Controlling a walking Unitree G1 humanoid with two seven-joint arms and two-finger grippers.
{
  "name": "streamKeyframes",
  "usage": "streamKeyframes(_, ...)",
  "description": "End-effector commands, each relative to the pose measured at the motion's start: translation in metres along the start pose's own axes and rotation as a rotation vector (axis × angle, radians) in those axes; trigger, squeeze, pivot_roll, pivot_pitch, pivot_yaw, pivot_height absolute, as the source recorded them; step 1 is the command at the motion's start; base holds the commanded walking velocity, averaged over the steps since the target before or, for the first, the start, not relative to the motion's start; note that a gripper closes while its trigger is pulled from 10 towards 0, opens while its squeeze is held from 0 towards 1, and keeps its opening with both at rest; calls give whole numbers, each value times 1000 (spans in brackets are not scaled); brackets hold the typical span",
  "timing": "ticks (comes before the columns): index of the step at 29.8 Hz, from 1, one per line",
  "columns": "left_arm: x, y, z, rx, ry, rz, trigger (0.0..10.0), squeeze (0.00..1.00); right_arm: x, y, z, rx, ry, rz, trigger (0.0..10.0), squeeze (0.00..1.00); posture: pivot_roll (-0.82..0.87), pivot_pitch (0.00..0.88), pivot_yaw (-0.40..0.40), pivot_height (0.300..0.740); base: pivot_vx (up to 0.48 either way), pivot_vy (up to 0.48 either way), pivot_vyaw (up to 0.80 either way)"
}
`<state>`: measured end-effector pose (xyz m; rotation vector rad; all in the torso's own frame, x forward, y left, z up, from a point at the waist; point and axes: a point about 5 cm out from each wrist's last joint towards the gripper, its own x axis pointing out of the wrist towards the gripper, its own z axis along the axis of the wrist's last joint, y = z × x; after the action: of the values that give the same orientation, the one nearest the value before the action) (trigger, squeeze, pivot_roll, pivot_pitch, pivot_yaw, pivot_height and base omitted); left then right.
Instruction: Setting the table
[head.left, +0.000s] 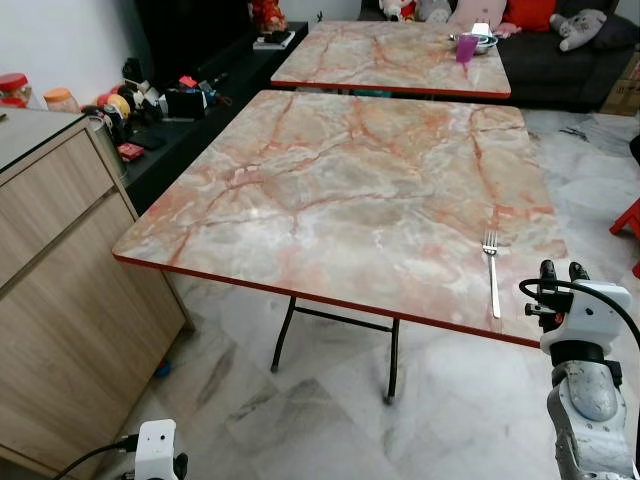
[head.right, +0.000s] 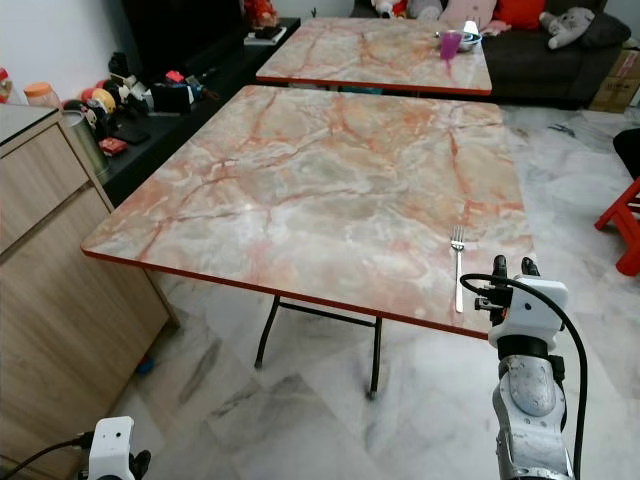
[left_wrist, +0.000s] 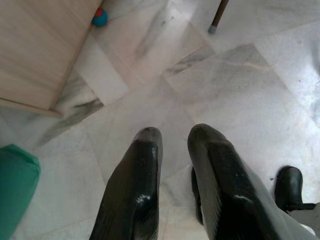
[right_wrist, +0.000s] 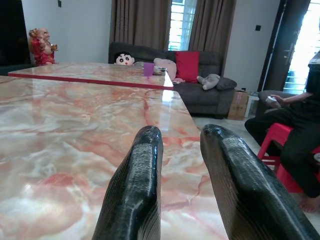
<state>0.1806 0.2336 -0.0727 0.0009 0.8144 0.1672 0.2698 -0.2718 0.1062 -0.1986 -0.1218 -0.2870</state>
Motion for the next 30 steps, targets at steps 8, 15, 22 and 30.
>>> streamKeyframes(8, 0, 3, 1, -3, 2, 15, 10000, 0, 6, 9, 10, 17, -12, 25, 10000, 0, 5, 24, 20, 740, 407, 0, 0)
streamKeyframes(15, 0, 4, 0, -4, 3, 16, 10000, 0, 6, 9, 10, 17, -10, 29, 10000, 0, 6, 25, 19, 740, 435, 0, 0)
streamKeyframes(22, 0, 4, 1, -14, -2, 15, 10000, 0, 7, 10, 11, 15, -11, 30, 10000, 0, 7, 25, 19, 740, 394, 0, 0)
streamKeyframes(30, 0, 3, 1, -29, -5, 9, 10000, 0, 6, 11, 11, 27, 0, 32, 10000, 0, 8, 24, 18, 740, 0, 0, 0)
